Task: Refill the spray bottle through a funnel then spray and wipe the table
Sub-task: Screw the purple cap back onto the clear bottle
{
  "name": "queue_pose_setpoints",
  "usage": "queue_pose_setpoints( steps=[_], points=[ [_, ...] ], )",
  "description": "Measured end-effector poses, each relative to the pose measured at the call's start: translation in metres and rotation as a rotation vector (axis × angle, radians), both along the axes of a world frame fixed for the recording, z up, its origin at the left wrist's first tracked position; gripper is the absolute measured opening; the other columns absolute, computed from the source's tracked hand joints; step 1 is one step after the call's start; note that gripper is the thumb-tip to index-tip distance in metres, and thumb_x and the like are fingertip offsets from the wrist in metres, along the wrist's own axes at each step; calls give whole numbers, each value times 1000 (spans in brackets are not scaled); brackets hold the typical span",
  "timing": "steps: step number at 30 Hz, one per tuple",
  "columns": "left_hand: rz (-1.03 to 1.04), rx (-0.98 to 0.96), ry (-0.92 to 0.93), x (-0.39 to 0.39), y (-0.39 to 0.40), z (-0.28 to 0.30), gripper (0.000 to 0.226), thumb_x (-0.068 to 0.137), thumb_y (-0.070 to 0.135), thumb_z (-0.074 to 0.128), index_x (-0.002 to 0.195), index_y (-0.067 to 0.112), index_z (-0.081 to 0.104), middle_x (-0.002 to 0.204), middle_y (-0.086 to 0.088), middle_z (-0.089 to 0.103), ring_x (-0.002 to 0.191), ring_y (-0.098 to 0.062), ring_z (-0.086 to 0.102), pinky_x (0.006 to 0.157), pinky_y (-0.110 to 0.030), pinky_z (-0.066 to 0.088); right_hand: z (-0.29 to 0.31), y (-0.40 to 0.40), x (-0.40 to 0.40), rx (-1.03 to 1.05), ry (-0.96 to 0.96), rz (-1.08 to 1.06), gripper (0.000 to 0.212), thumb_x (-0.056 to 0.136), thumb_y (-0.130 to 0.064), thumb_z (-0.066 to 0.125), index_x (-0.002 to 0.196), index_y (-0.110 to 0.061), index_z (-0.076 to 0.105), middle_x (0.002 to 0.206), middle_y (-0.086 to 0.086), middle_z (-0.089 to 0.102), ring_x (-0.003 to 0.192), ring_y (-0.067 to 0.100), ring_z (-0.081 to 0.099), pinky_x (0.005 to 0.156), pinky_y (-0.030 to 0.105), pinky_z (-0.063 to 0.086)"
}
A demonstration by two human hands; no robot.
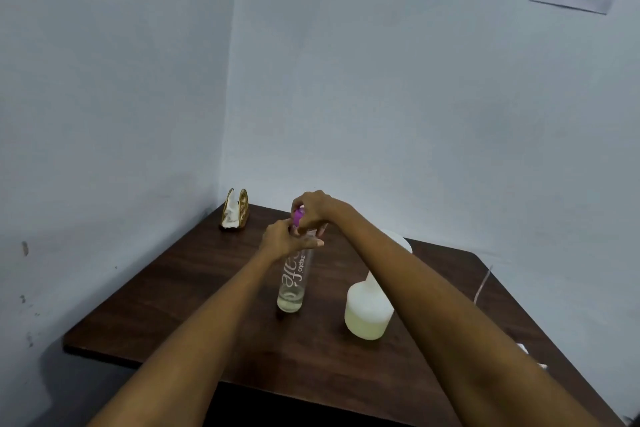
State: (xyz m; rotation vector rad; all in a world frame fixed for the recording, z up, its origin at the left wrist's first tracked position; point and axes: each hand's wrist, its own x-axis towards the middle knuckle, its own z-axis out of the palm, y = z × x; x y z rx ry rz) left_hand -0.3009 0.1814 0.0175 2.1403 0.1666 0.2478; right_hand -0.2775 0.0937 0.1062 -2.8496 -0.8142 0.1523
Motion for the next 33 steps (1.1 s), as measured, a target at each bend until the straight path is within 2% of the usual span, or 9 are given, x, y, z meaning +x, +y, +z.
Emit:
queue_pose_setpoints(
  steps=[2, 4, 6, 9, 11, 15, 22, 27, 33],
  points=[
    [-148, -27, 85, 5, 15, 7, 60, 72, 40, 80, 121, 13, 59, 116, -4, 64, 106, -19, 63, 82, -28, 53, 4, 1, 4, 51, 36, -9, 35, 77, -7, 70, 111, -7, 61, 98, 14, 58, 70, 32, 66, 61, 31, 59],
    [-244, -6, 178, 14, 32, 13, 64, 76, 28, 79, 132, 10, 51, 127, -8, 60, 105, -22, 61, 74, -28, 54, 5, 4, 14, 89, 48, -29, 34, 77, -5, 71, 110, -4, 62, 95, 13, 56, 58, 26, 62, 49, 23, 55],
    [-267, 122, 268, 25, 48, 15, 69, 80, 24, 76, 138, 6, 44, 134, -12, 54, 112, -26, 59, 77, -31, 54, 5, 9, 30, 113, 37, -63, 34, 78, -4, 70, 111, -2, 62, 97, 14, 55, 60, 25, 61, 44, 22, 53],
    [-182, 463, 343, 46, 70, 0, 65, 85, 28, 70, 140, 4, 42, 141, -13, 49, 126, -27, 52, 103, -34, 46, 2, 19, 63, 73, -65, -89, 37, 79, -10, 70, 115, -4, 61, 111, 15, 60, 94, 31, 64, 68, 33, 58],
    [-126, 663, 465, 60, 82, -28, 66, 86, 27, 69, 141, 5, 39, 145, -14, 44, 131, -28, 48, 108, -35, 41, -4, 29, 90, 20, -158, -83, 39, 80, -13, 68, 117, -5, 58, 121, 14, 59, 109, 30, 59, 84, 36, 54],
    [-150, 933, 626, 94, 96, -70, 80, 76, 38, 78, 140, 9, 40, 143, -10, 47, 130, -26, 50, 108, -34, 42, -16, 48, 146, -28, -227, -120, 38, 85, -11, 62, 122, -4, 52, 126, 16, 56, 113, 31, 56, 87, 34, 50],
    [-183, 964, 573, 153, 103, -61, 67, 80, 14, 76, 140, 10, 45, 143, -11, 45, 131, -25, 48, 106, -33, 45, -11, 80, 217, -151, -255, -145, 38, 88, -6, 55, 126, -3, 51, 131, 17, 52, 118, 31, 53, 92, 41, 52],
    [-206, 958, 536, 171, 108, -64, 68, 80, 16, 77, 139, 8, 46, 140, -10, 50, 128, -26, 54, 104, -34, 47, -4, 90, 245, -188, -125, -207, 38, 89, -5, 54, 127, -5, 48, 135, 16, 43, 107, 28, 56, 49, 24, 52],
    [-190, 911, 541, 174, 109, -66, 62, 81, 17, 76, 136, 7, 49, 136, -10, 55, 121, -25, 59, 101, -34, 50, -14, 100, 262, -249, -124, -241, 54, 94, -7, 44, 145, -12, 28, 143, 17, 35, 121, 35, 51, 77, 34, 53]
  ],
)
